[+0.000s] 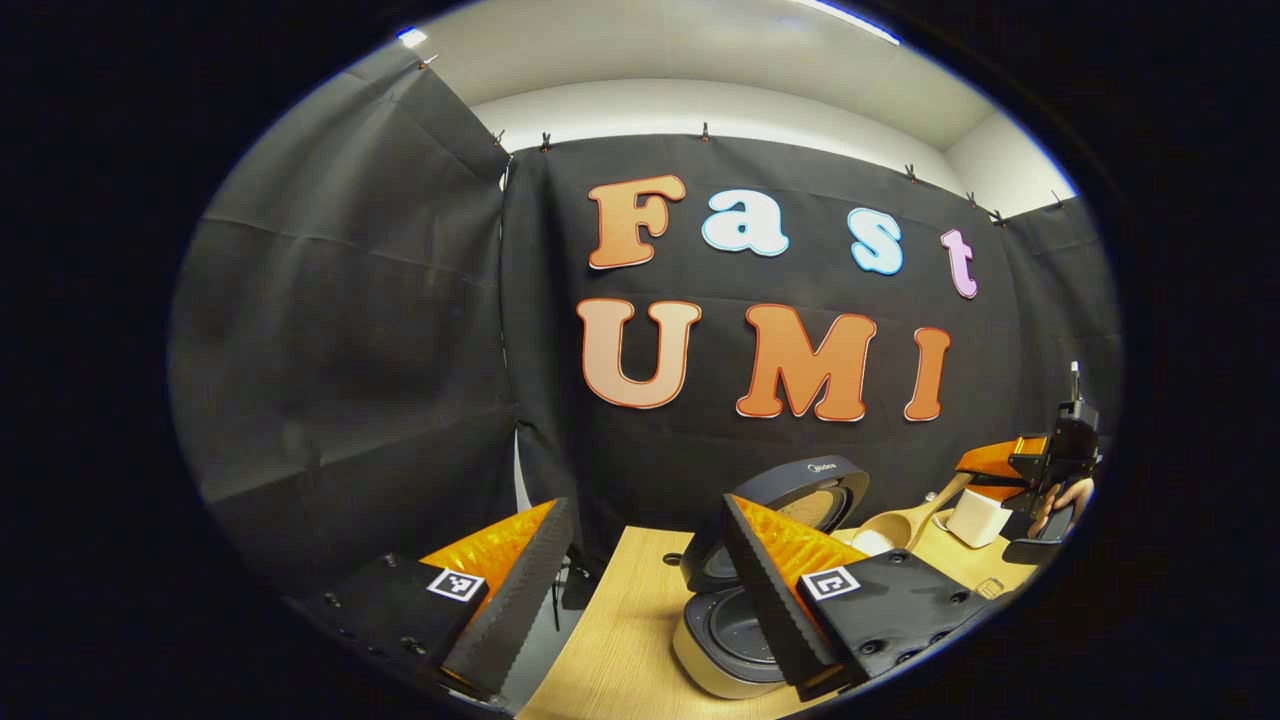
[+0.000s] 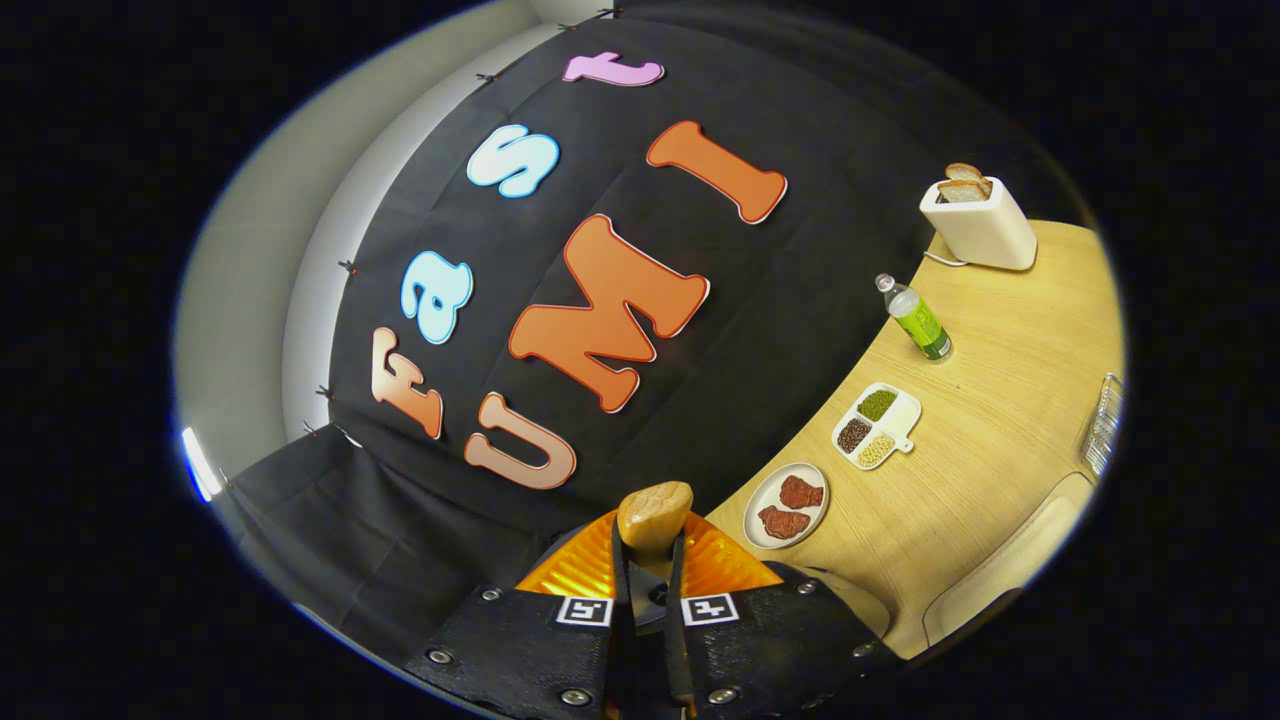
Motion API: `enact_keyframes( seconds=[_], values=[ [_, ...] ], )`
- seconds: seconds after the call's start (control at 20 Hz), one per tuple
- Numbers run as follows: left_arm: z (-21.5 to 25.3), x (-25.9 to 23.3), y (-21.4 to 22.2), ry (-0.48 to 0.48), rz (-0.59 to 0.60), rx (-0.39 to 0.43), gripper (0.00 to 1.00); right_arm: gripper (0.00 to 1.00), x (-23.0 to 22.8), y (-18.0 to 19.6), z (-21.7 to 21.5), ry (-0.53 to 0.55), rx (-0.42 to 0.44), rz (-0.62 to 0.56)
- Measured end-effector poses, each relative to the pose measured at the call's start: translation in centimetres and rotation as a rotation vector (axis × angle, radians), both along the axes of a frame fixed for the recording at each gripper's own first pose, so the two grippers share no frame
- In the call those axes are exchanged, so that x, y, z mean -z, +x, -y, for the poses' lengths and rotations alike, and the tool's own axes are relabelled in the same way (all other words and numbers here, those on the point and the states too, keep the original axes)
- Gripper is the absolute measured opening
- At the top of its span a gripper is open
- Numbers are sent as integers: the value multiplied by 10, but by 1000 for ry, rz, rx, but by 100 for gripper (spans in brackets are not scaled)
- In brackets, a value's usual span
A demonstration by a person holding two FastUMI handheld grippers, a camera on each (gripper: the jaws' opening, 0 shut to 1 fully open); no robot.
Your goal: Close the left gripper, press the button to open the rice cooker; take a wooden spoon from the chopstick holder with the right hand, scoop a spoonful of rice and pour it into the rice cooker, then put the wooden spoon back into the chopstick holder.
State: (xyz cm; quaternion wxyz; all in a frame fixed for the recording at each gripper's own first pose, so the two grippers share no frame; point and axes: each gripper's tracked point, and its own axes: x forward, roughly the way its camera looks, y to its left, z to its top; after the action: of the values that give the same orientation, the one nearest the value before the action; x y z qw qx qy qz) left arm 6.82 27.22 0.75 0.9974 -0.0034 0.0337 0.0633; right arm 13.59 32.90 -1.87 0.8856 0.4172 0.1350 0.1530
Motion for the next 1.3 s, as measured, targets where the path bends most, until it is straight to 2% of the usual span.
enact_keyframes(
  seconds=[0.45,0.8,1.3],
  values=[
    [-6,3,-2,-6,-5,-13,99,11,6,0,-15,-103,-21,29],
    [-7,9,-4,0,-18,-21,97,11,35,4,-29,-225,-34,45],
    [-15,7,-5,11,-13,-43,99,11,49,-3,-58,-483,-94,181]
  ],
)
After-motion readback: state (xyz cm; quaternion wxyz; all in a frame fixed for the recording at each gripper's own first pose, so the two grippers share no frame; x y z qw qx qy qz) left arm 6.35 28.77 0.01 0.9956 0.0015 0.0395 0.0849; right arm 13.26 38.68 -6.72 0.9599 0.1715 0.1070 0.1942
